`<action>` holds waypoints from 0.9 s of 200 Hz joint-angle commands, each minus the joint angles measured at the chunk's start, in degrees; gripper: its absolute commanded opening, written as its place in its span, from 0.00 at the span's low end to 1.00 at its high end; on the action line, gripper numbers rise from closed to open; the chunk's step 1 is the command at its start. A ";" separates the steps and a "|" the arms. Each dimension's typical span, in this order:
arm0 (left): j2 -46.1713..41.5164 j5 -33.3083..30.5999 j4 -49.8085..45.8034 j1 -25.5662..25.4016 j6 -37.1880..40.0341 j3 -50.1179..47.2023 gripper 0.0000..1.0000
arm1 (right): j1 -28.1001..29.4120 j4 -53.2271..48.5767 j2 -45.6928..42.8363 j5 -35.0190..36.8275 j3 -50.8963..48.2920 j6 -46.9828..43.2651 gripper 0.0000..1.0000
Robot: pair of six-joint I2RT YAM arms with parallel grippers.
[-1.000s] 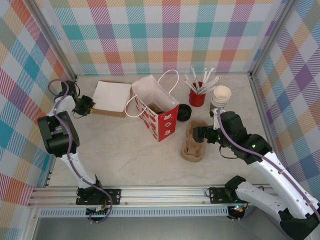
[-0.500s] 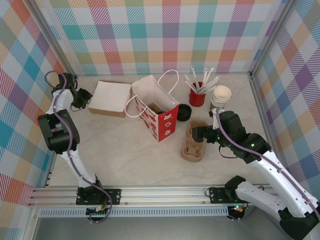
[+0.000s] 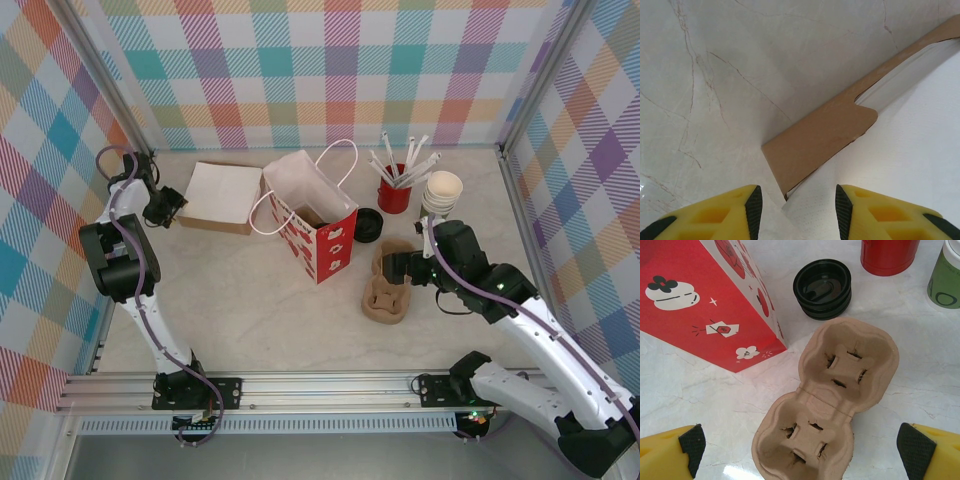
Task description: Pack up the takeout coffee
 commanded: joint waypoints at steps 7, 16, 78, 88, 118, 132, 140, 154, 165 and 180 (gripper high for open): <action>0.56 -0.40 -1.14 -0.31 1.25 1.85 0.39 | 0.06 1.17 0.29 -0.27 -0.55 -0.63 1.00; 0.66 -0.29 -1.27 -0.27 1.21 2.06 0.36 | 0.06 1.27 0.36 -0.33 -0.55 -0.63 1.00; -0.48 -0.40 -1.29 -0.47 1.70 2.21 0.15 | 0.06 1.31 0.37 -0.44 -0.84 -0.63 1.00; -0.87 -0.30 -1.50 -0.53 1.91 2.39 0.11 | 0.06 1.47 0.48 -0.44 -0.90 -0.68 1.00; -2.59 -0.55 -2.35 -0.63 2.74 3.32 0.09 | 0.07 1.48 0.64 -0.44 -0.90 -0.64 1.00; -3.66 -0.56 -2.53 -0.74 2.97 3.54 0.08 | 0.06 1.48 0.61 -0.44 -0.98 -0.75 1.00; -4.20 -0.25 -2.46 -0.71 2.97 3.63 0.08 | 0.06 1.51 0.64 -0.44 -0.99 -0.73 1.00; -4.99 0.41 -2.50 -0.88 3.14 3.84 0.07 | 0.06 1.53 0.62 -0.42 -1.08 -0.72 1.00; -5.40 0.74 -2.56 -0.80 3.25 4.13 0.07 | 0.06 1.46 0.67 -0.44 -1.16 -0.76 1.00; -5.97 1.26 -2.67 -0.88 3.58 4.50 0.07 | 0.09 1.53 0.63 -0.36 -1.33 -0.80 1.00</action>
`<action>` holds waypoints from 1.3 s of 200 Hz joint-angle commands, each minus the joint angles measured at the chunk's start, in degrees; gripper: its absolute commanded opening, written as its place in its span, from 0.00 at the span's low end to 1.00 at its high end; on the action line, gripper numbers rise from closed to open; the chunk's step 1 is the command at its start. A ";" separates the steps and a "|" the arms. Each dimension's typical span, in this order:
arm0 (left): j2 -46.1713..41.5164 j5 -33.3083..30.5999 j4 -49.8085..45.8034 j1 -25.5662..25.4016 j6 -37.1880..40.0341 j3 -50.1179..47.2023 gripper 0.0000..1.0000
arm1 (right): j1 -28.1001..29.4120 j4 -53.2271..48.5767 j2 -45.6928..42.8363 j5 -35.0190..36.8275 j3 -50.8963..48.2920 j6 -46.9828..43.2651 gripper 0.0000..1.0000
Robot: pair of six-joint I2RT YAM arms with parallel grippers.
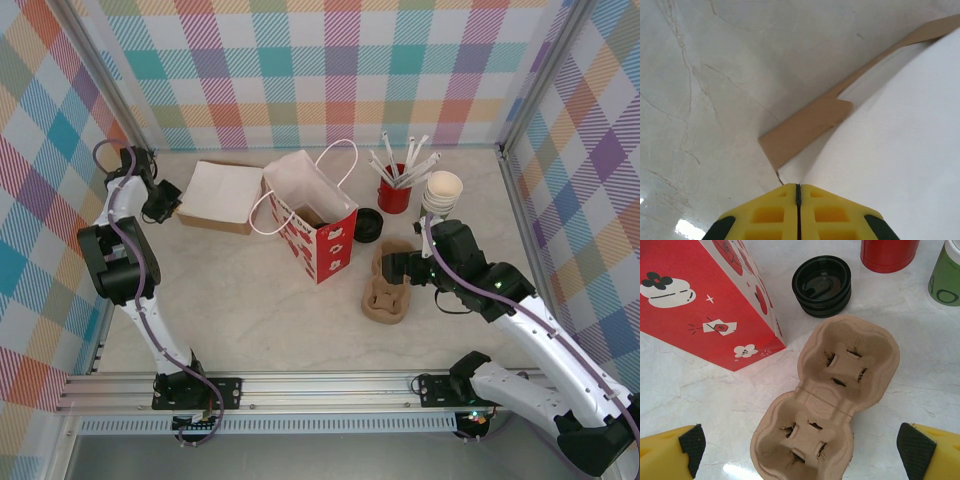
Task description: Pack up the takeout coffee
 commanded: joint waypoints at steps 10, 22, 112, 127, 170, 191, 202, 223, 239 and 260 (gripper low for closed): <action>-3.98 1.98 -1.01 -0.44 2.03 2.71 0.06 | 0.06 1.45 0.00 -0.36 -1.18 -0.80 1.00; -4.78 2.83 -0.36 -0.44 2.62 2.38 0.04 | 0.05 1.44 -0.11 -0.26 -1.24 -0.87 1.00; -23.73 14.26 14.66 -4.83 9.48 -4.23 0.00 | 0.06 7.53 -3.78 -3.31 0.32 -10.61 1.00; -26.50 16.50 16.35 -5.06 9.31 -4.31 0.00 | 0.00 8.94 -3.49 -5.35 1.24 -13.52 1.00; -33.25 24.03 18.75 -6.06 7.20 -3.03 0.00 | 0.09 10.76 1.82 -16.05 8.46 -21.38 1.00; -37.16 29.02 20.20 -6.85 7.50 -2.91 0.00 | 0.06 10.87 6.06 -21.14 13.80 -25.32 1.00; -39.37 32.12 20.93 -7.04 7.75 -3.29 0.00 | 0.06 11.67 7.93 -23.54 16.37 -28.38 1.00; -43.41 37.54 21.33 -7.37 8.75 -4.10 0.00 | 0.07 15.06 10.73 -29.81 19.96 -31.74 1.00; -46.51 40.45 20.30 -7.78 10.39 -4.73 0.00 | 0.23 18.49 12.76 -34.61 22.13 -32.88 1.00; -50.10 43.14 18.71 -8.46 12.22 -5.19 0.00 | 1.28 19.99 16.87 -37.38 26.97 -32.45 1.00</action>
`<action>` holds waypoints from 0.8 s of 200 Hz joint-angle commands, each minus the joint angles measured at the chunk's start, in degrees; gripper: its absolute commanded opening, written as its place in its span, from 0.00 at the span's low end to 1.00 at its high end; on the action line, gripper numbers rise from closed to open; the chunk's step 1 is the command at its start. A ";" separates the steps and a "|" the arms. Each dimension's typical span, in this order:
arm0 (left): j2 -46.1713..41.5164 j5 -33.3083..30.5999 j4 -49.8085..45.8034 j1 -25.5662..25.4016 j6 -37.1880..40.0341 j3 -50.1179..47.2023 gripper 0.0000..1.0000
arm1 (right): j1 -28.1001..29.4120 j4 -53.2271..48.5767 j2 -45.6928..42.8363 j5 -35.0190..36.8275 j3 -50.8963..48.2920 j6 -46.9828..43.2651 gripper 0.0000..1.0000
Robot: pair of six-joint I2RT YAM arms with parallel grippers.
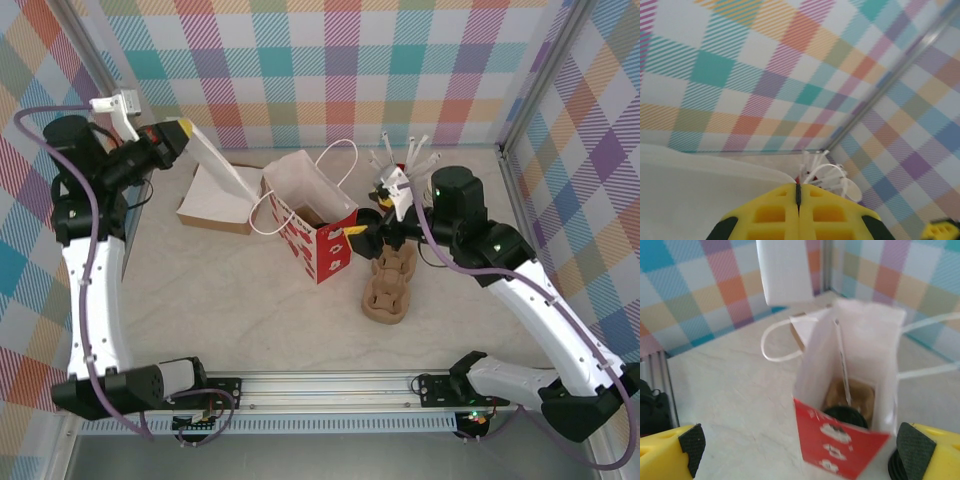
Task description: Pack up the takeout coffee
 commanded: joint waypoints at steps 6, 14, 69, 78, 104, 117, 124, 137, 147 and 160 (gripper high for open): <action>-4.66 7.71 0.41 -1.28 3.06 -1.47 0.00 | 1.68 5.65 4.80 -8.30 6.94 -2.88 1.00; -5.56 8.07 0.29 -1.90 2.96 -1.48 0.00 | 2.59 5.88 6.57 -8.44 8.89 -2.87 1.00; -8.01 12.68 0.28 -8.87 5.75 -1.13 0.00 | 7.18 5.65 18.28 -15.06 21.39 -5.18 1.00; -7.77 13.23 -0.26 -10.17 6.63 -1.13 0.00 | 8.29 5.32 19.50 -16.00 22.39 -5.86 1.00; -7.36 13.69 -2.42 -13.98 9.86 -0.73 0.00 | 10.84 6.33 22.19 -17.03 23.61 -6.72 1.00; -7.09 13.26 -2.66 -15.32 10.55 -0.69 0.00 | 11.31 7.06 23.48 -17.23 24.75 -5.64 1.00; -6.82 12.90 -2.84 -15.94 10.91 -0.61 0.00 | 11.55 7.09 24.21 -17.32 25.41 -5.22 1.00; -6.29 12.34 -3.23 -17.04 11.29 -0.25 0.00 | 12.23 7.15 25.30 -17.32 26.27 -4.81 1.00; -5.89 12.29 -3.30 -17.74 11.54 -0.08 0.00 | 12.79 7.10 26.02 -16.78 26.51 -4.67 1.00; -5.49 12.04 -3.22 -18.62 11.73 0.01 0.00 | 13.26 7.23 26.77 -15.89 26.61 -3.94 1.00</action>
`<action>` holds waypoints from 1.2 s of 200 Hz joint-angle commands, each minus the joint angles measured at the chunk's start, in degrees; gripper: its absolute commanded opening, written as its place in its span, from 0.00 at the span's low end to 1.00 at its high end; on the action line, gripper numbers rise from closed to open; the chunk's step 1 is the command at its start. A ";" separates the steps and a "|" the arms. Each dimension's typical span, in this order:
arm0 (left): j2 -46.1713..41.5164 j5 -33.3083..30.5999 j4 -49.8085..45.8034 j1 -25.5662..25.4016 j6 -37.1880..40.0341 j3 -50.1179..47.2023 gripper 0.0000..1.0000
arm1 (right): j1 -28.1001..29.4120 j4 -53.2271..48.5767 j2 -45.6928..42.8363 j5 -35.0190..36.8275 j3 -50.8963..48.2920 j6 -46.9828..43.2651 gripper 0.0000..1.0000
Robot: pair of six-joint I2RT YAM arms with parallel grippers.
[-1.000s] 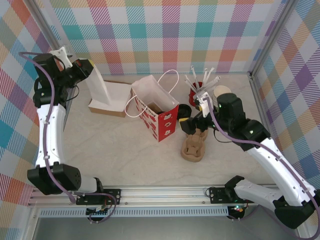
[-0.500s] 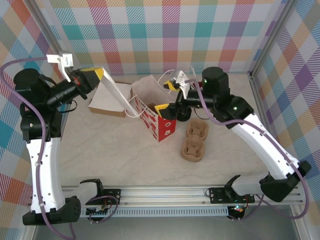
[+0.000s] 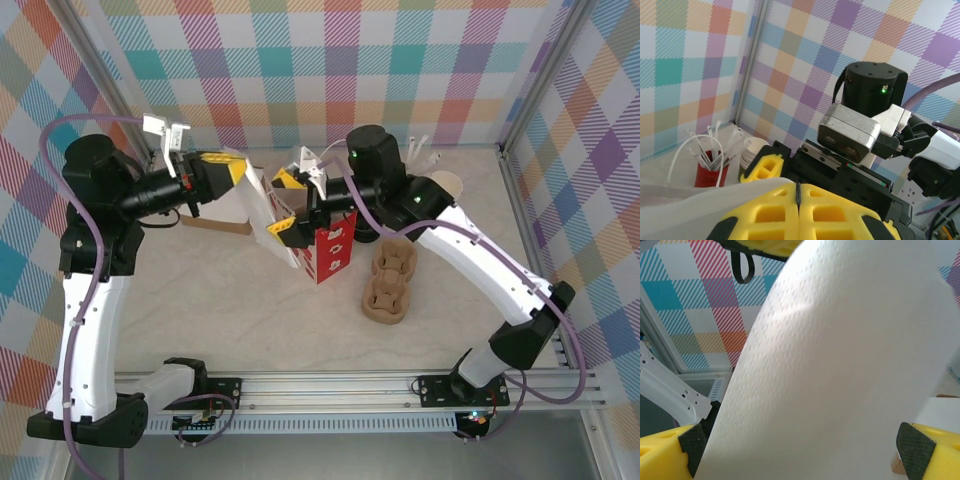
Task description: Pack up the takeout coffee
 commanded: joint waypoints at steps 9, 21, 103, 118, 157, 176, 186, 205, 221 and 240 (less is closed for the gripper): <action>0.87 -0.06 0.00 -2.27 2.31 0.71 0.00 | 1.09 2.33 1.66 -0.56 1.98 1.73 0.99; 1.10 -0.58 0.15 -2.85 2.39 0.83 0.00 | 1.23 3.03 2.11 -0.54 1.80 3.31 0.94; 2.88 -5.03 -0.10 -6.04 2.13 2.71 0.00 | 1.80 -1.07 1.13 7.10 2.42 6.82 0.25; 2.75 -6.18 0.03 -6.37 1.71 2.99 0.00 | 1.82 -1.99 0.02 8.99 2.46 7.63 0.11; 1.21 -10.11 0.49 -6.56 -0.63 4.27 0.23 | 1.80 -4.57 -3.28 15.42 2.65 7.89 0.00; -0.97 -13.77 0.03 -6.52 -0.66 4.58 0.55 | 1.80 -7.87 -3.85 19.01 5.03 6.71 0.00; -2.56 -16.38 -0.34 -6.56 -0.65 4.45 0.73 | 1.80 -10.12 -3.70 21.03 6.88 5.65 0.00; -6.09 -22.47 -1.19 -6.55 -0.30 3.30 0.89 | 1.71 -13.74 -3.02 24.36 10.40 2.76 0.00; -9.47 -28.98 -2.40 -6.52 0.19 1.07 0.95 | 1.42 -17.06 -1.85 26.19 13.86 -0.11 0.00; -13.82 -35.40 -3.70 -6.53 0.53 -3.13 1.00 | 0.37 -20.52 0.00 25.91 18.12 -2.38 0.00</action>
